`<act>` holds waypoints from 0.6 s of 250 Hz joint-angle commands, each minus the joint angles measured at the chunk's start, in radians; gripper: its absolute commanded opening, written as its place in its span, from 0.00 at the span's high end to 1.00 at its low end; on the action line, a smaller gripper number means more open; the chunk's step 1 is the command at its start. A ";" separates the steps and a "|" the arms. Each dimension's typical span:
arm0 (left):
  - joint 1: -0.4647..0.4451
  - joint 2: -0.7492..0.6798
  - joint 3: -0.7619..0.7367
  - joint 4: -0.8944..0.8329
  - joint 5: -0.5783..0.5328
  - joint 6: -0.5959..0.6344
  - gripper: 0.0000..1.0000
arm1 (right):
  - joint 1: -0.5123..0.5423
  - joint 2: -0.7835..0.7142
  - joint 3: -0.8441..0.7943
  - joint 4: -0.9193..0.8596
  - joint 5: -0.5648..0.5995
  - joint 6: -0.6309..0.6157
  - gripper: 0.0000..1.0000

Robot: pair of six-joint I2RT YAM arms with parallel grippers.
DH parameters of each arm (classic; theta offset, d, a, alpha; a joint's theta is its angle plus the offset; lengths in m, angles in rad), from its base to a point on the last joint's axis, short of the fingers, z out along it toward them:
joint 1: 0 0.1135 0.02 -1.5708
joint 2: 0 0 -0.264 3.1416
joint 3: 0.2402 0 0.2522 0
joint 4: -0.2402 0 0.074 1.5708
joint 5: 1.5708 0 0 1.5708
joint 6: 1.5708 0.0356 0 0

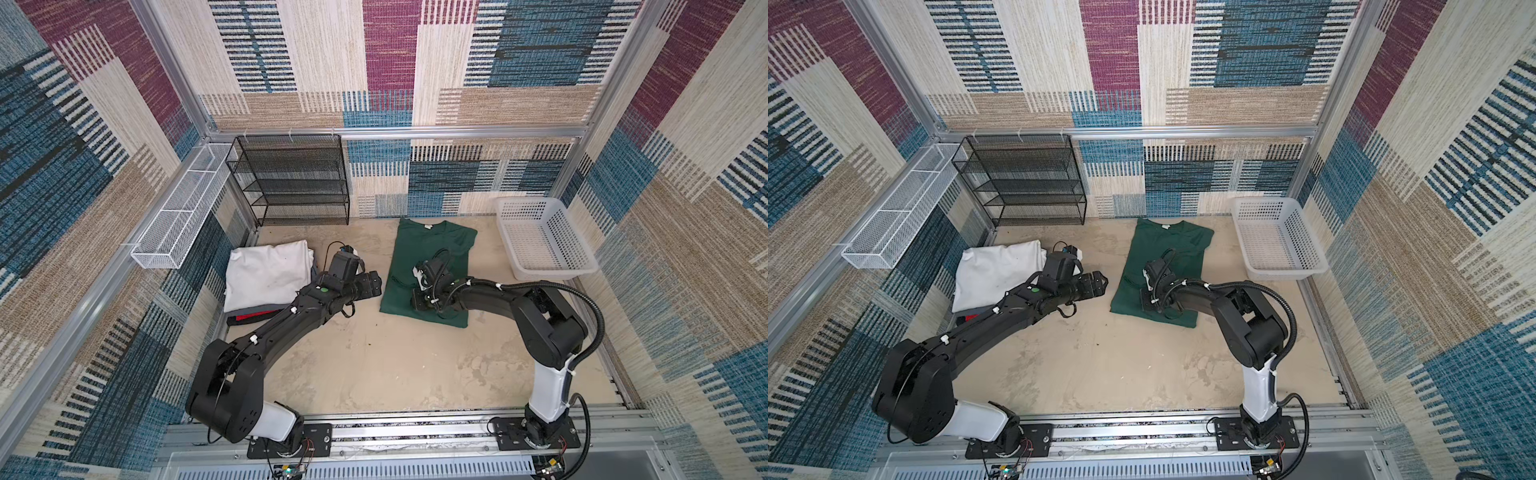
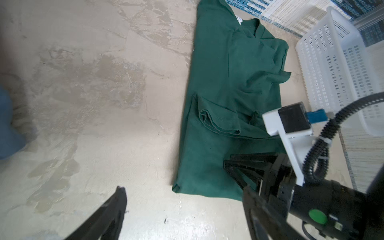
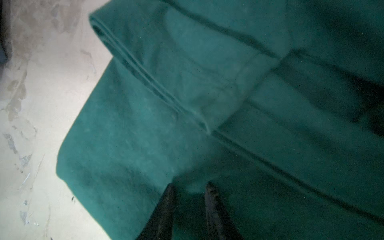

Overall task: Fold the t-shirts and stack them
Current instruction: 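Lay the folded hem down and release it with both grippers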

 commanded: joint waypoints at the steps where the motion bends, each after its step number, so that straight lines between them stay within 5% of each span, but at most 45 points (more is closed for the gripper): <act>1: 0.002 -0.023 -0.029 0.005 -0.008 -0.007 0.12 | 0.002 0.035 0.049 0.001 0.049 -0.022 0.71; 87: 0.003 0.027 -0.070 0.022 0.072 -0.010 0.14 | 0.001 0.137 0.206 -0.073 0.161 -0.041 0.74; 150: 0.002 0.193 -0.036 0.039 0.130 0.007 0.15 | -0.023 0.146 0.235 -0.056 0.188 -0.053 0.74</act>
